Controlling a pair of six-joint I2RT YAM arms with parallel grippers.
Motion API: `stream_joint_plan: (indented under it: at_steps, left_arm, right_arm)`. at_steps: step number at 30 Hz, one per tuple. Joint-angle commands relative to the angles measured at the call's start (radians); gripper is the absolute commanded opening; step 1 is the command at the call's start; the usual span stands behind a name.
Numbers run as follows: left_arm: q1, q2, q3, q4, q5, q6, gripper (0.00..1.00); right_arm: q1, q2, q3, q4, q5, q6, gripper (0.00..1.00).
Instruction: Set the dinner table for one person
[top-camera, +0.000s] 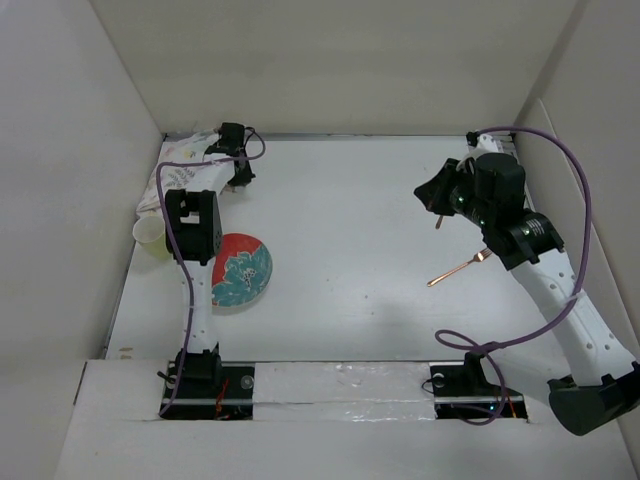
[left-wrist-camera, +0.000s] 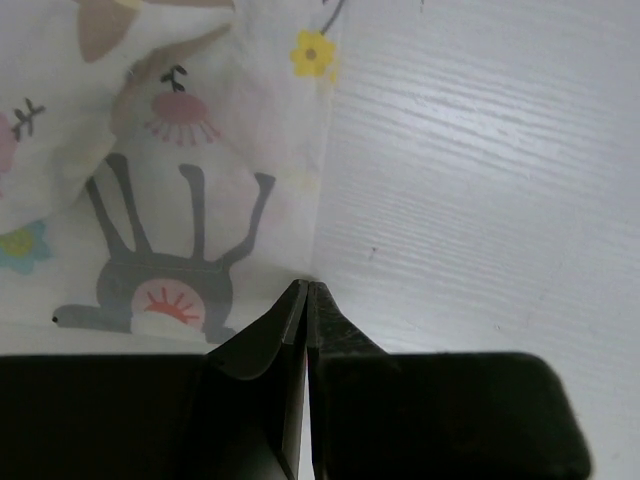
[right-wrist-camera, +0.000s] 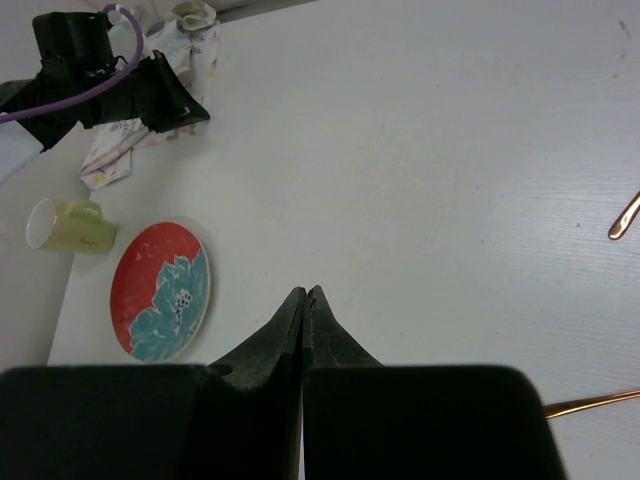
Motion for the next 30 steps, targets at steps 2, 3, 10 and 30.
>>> stream_joint_plan:
  at_steps: [2, 3, 10, 30]
  left_arm:
    - [-0.016, -0.1, -0.053, -0.094, -0.036, 0.009, 0.06]
    - [-0.016, -0.113, -0.066, -0.088, -0.047, 0.009, 0.16]
    - [0.013, -0.15, -0.173, -0.045, -0.039, -0.009, 0.52]
    - [-0.019, 0.019, -0.037, -0.113, -0.034, 0.035, 0.0]
  right_arm:
    - [-0.008, 0.0, 0.02, 0.059, -0.019, 0.001, 0.0]
    - [-0.008, -0.001, 0.017, 0.06, -0.022, 0.001, 0.0]
    - [-0.008, 0.0, -0.005, 0.069, -0.051, 0.004, 0.0]
    - [-0.008, 0.002, -0.003, 0.062, -0.052, 0.001, 0.0]
